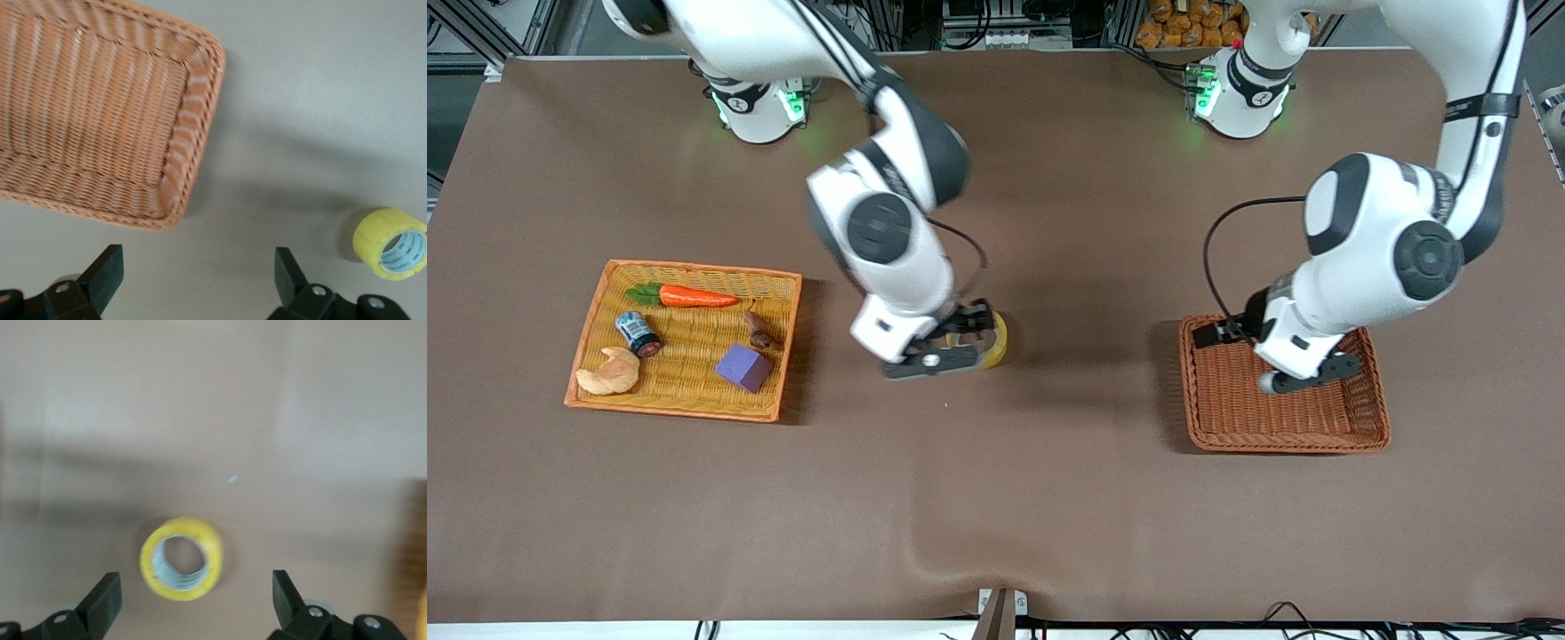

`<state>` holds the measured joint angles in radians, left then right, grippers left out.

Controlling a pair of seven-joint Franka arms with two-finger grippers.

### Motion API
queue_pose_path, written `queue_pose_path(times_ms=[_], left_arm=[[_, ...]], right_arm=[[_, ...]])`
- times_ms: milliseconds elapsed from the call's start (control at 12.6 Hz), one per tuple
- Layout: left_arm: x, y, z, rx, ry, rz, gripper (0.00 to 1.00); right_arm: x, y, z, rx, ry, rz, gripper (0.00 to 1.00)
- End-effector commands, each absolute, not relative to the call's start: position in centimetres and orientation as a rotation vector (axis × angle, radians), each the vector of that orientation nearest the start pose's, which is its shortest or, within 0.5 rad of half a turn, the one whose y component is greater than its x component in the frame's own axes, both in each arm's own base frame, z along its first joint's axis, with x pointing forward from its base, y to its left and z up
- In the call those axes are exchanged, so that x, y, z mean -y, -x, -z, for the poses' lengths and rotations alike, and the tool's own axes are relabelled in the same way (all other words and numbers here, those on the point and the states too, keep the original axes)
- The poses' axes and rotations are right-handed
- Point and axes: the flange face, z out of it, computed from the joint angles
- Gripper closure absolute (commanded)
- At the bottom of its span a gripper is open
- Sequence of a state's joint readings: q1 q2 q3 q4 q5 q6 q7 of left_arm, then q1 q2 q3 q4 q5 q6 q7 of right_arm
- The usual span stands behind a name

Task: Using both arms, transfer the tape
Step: 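Carry the tape toward mid-table with the right gripper while the left gripper approaches, then set the tape on the table and open the right gripper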

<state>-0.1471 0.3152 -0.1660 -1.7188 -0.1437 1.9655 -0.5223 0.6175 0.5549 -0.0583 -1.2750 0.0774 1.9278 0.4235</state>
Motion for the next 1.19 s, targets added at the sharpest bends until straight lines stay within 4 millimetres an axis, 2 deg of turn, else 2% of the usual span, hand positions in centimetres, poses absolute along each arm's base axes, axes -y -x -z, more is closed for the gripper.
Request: queue_pose_path(times_ms=[0,79,159,318,477,556,636,715,795,954,1033,1113], left_arm=[[25.3,-58.4,-41.2,0.493,3.184,-0.223,0.0],[28.1,-57.3,-40.9,0.484,3.169,-0.255,0.0],[30.2,-56.4,-39.7,0.484,3.151,-0.287,0.0],[34.7,-55.3,-36.5,0.455,3.123,-0.347,0.0],[38.6,-54.2,-33.9,0.463,3.093,-0.383,0.0],[40.7,-53.1,-32.0,0.453,3.069,-0.405,0.0],[42.9,-52.7,-30.5,0.452,3.057,-0.394,0.0],[44.7,-52.6,-28.9,0.448,3.046,-0.387,0.0],[45.9,-52.7,-27.5,0.449,3.042,-0.371,0.0],[47.4,-53.2,-26.5,0.51,3.098,-0.287,0.0],[47.7,-53.5,-25.6,0.544,3.117,-0.258,0.0],[48.3,-53.5,-25.0,0.552,3.139,-0.233,0.0]], right_arm=[[-31.2,-58.6,-48.5,0.088,3.071,0.111,0.0],[-28.0,-58.3,-49.7,0.086,3.083,0.074,0.0],[-24.2,-58.4,-51.8,0.151,3.084,0.07,0.0],[-16.3,-59.1,-54.1,0.127,3.094,-0.005,0.0],[-10.9,-58.9,-56.2,0.207,3.092,-0.047,0.0],[-8.6,-58.6,-57.2,0.169,3.09,-0.06,0.0],[-7.8,-58.0,-58.4,0.096,3.095,-0.051,0.0],[-6.1,-57.8,-59.0,0.045,3.107,-0.054,0.0],[-3.3,-58.0,-59.2,-0.03,3.114,-0.05,0.0],[3.7,-58.3,-60.3,-0.177,3.104,0.005,0.0],[5.2,-58.0,-60.8,-0.102,3.115,0.016,0.0],[5.7,-57.9,-60.8,-0.089,3.116,0.012,0.0]])
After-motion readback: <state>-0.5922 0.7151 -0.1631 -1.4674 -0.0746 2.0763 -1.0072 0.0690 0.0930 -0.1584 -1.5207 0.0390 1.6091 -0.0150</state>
